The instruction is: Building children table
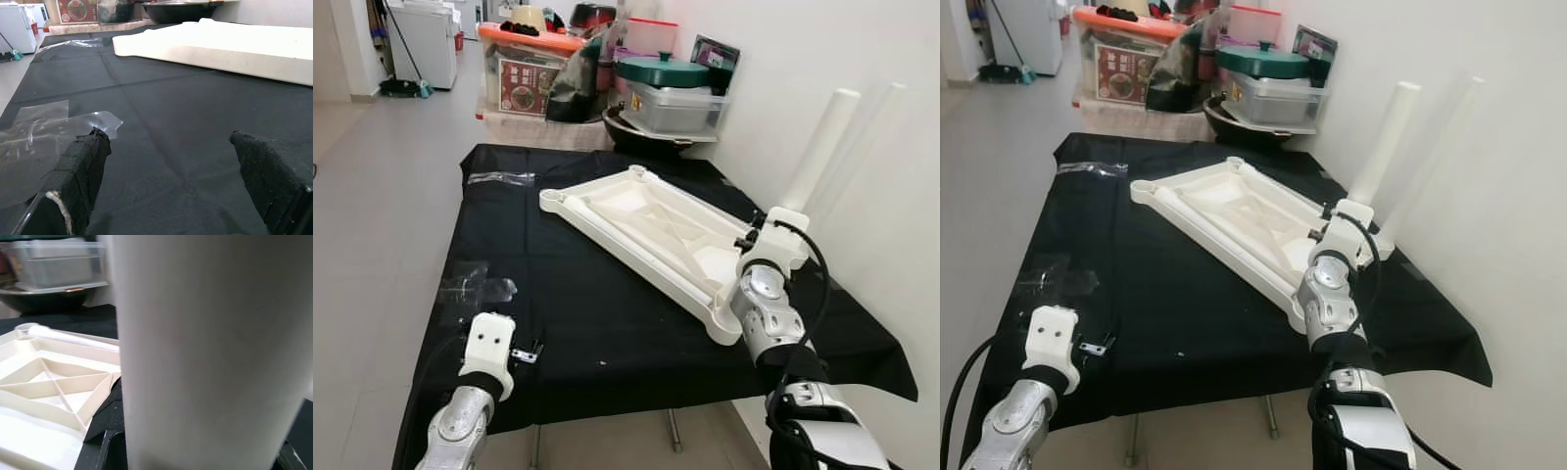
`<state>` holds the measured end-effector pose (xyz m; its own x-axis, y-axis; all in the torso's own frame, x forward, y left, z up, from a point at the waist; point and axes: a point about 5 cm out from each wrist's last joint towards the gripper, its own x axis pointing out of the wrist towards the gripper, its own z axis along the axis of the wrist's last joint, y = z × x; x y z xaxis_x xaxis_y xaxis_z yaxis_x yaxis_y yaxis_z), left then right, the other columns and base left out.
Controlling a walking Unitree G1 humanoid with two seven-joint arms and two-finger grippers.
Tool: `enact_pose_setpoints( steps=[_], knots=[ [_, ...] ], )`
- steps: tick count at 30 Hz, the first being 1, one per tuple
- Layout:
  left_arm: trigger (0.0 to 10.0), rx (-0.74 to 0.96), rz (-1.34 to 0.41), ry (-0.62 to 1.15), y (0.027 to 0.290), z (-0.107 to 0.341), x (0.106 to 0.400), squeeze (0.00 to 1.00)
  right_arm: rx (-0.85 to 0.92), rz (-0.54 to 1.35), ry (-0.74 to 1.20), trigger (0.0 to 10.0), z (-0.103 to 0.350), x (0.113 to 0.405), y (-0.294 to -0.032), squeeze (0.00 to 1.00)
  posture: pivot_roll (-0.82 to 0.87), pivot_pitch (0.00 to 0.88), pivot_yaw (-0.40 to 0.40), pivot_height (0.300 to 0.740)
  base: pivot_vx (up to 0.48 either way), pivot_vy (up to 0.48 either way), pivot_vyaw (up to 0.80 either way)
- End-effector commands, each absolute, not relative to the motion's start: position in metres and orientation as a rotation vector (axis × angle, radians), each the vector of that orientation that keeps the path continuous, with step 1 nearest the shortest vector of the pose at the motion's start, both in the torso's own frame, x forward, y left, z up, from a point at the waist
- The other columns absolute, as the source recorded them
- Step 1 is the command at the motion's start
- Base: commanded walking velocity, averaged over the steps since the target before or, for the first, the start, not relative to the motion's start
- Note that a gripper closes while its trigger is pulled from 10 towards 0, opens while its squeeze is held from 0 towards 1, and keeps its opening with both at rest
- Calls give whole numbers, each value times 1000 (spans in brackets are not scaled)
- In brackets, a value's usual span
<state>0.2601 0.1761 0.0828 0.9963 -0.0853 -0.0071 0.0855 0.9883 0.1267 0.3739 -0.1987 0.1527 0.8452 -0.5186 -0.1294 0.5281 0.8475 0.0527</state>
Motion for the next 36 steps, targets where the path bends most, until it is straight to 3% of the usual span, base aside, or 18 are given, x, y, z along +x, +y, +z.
enact_pose_setpoints(
  steps=[1,11,12,20,29,31,36],
  knots=[
    [10000,133,-96,7,174,82,260,0,-9,-654,251,0,120,360,-215,0,159,0,-152,740,0,0,0],
    [10000,133,-97,10,174,81,259,0,1,-671,325,0,104,355,-209,0,150,0,-152,740,0,0,0],
    [10000,133,-98,11,174,81,258,0,17,-648,286,10000,108,355,-206,1000,148,0,-151,740,0,0,0],
    [10000,133,-97,15,175,80,257,0,69,-555,170,10000,126,353,-190,1000,142,0,-150,740,0,0,0],
    [10000,132,-95,21,177,79,254,0,64,-302,39,10000,153,330,-165,1000,112,0,-143,740,0,0,0],
    [10000,133,-93,24,178,78,253,0,96,-86,72,10000,155,320,-152,1000,96,0,-138,740,0,0,0],
    [10000,133,-92,27,179,78,252,0,97,93,164,10000,149,304,-146,1000,83,0,-135,740,0,0,0]
  ],
)
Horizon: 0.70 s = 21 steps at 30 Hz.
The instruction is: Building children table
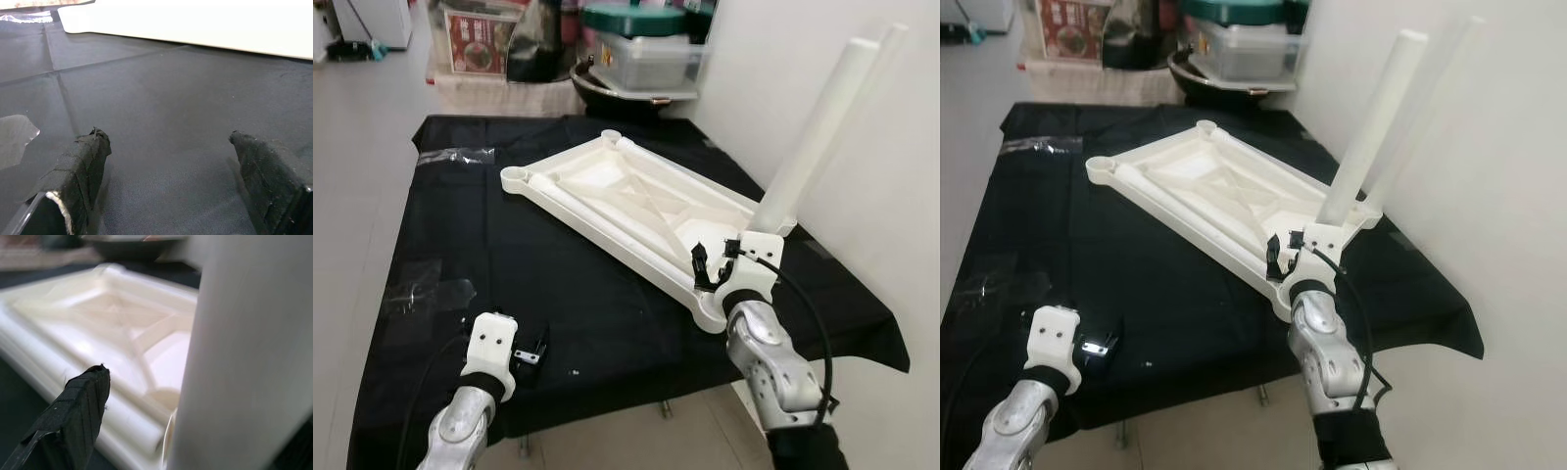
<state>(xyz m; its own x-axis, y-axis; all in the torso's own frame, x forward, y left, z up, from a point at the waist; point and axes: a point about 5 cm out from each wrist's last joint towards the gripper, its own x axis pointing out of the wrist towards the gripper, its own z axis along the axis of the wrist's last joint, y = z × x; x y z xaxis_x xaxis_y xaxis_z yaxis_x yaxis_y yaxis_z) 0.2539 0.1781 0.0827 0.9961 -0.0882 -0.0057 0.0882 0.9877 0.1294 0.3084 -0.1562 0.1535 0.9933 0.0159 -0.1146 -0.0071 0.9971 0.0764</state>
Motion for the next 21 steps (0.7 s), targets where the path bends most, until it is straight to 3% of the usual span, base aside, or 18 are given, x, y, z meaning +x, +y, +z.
enact_pose_setpoints(
  steps=[1,2,3,4,10,14,21],
  knots=[
    [10000,134,-92,28,180,78,251,0,88,142,207,10000,145,297,-146,1000,83,0,-135,740,0,0,0],
    [10000,134,-92,29,180,77,251,0,73,194,250,10000,142,288,-147,647,75,0,-131,740,0,0,0],
    [10000,134,-92,29,180,77,251,0,73,194,250,10000,142,288,-147,647,75,0,-131,740,0,0,0],
    [10000,135,-92,31,181,77,251,0,37,214,300,10000,137,281,-149,0,68,0,-129,740,0,0,0],
    [10000,139,-97,34,182,77,253,0,-70,148,461,10000,122,275,-165,0,60,0,-123,740,0,0,0],
    [10000,139,-97,33,182,77,253,0,-73,176,446,10000,126,276,-161,0,58,0,-121,740,0,0,0],
    [10000,141,-96,28,182,78,254,0,-103,298,163,10000,160,276,-139,0,61,0,-123,740,0,0,0]
  ],
)
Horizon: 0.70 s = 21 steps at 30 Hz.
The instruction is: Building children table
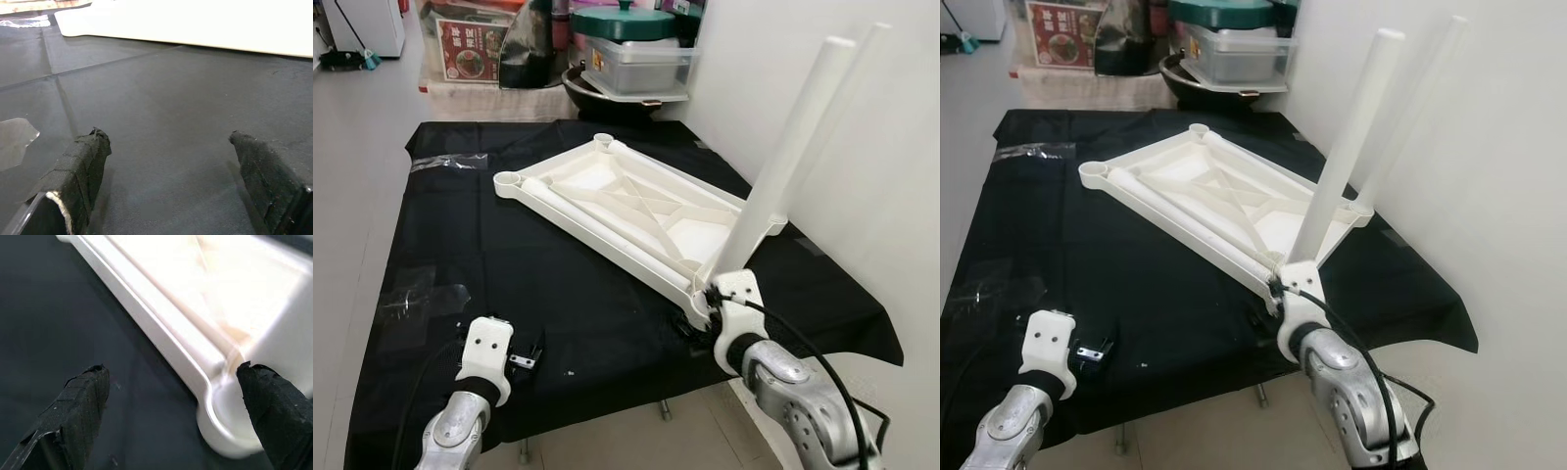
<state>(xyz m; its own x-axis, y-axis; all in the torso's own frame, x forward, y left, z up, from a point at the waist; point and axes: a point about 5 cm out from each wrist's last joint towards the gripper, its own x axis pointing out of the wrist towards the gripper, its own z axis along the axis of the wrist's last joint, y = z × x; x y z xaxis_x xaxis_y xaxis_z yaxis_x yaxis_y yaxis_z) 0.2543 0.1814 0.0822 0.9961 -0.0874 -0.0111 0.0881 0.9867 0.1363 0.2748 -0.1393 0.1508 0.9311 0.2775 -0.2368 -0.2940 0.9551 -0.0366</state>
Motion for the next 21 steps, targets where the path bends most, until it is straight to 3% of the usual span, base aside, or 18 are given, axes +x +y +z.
enact_pose_setpoints(
  steps=[1,10,21],
  knots=[
    [10000,142,-94,27,182,78,255,0,-216,293,138,10000,163,277,-137,0,63,0,-122,740,0,0,0],
    [10000,139,-80,11,184,82,256,0,-95,470,68,10000,176,280,-121,0,77,0,-124,740,0,0,0],
    [10000,126,-71,-22,188,95,259,0,-58,485,-6,10000,179,296,-97,0,99,0,-118,740,0,25,0]
  ],
)
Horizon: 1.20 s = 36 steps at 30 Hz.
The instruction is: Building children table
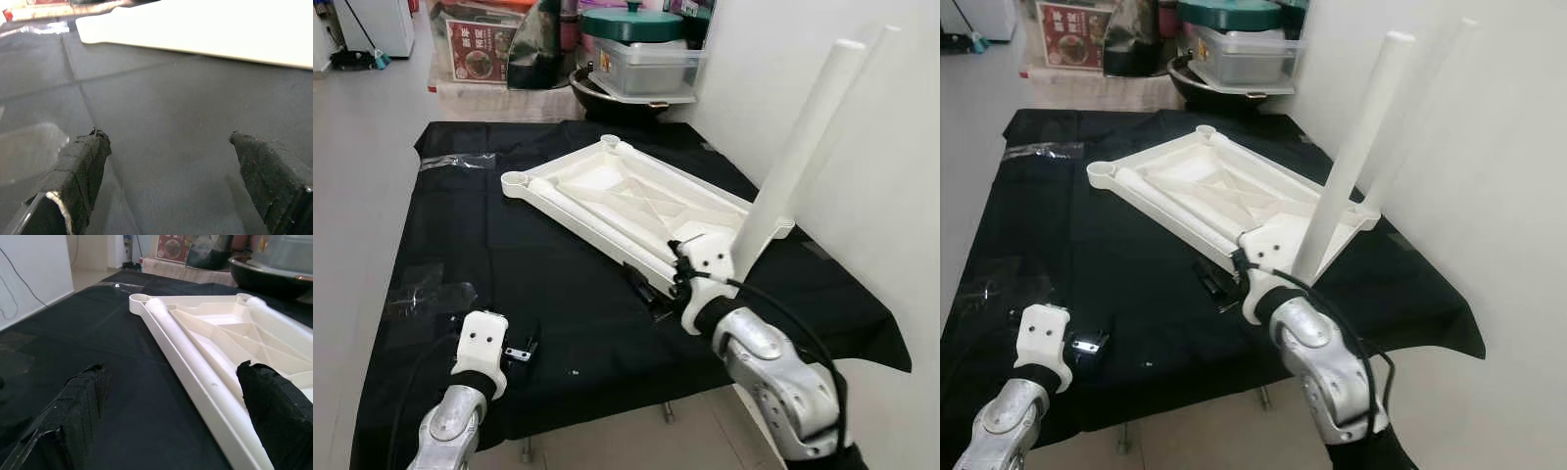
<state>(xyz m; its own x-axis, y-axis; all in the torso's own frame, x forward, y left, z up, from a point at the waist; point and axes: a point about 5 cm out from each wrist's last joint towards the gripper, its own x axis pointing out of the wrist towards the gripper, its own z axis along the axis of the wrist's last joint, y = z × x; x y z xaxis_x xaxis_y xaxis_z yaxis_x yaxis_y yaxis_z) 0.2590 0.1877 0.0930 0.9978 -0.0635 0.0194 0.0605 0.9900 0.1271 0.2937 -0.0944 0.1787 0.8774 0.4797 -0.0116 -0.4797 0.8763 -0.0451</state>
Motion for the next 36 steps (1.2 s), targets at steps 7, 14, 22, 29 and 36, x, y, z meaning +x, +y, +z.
enact_pose_setpoints(
  steps=[7,14,22,29,36],
  knots=[
    [10000,131,-56,-65,190,104,261,0,-39,483,-7,10000,177,302,-94,0,104,0,-118,740,0,470,-268],
    [10000,142,-56,-82,189,106,262,0,-48,487,-18,10000,177,306,-91,0,105,0,-122,740,0,480,0],
    [10000,174,-34,-87,191,109,264,0,-51,477,-17,10000,173,313,-85,0,110,0,-129,740,0,60,0],
    [10000,139,-15,-102,193,112,264,0,-95,487,-35,10000,172,315,-82,0,108,0,-128,740,177,0,0],
    [10000,135,-16,-105,192,112,263,0,-130,492,-46,10000,170,316,-79,0,111,0,-131,740,454,0,0]
  ],
)
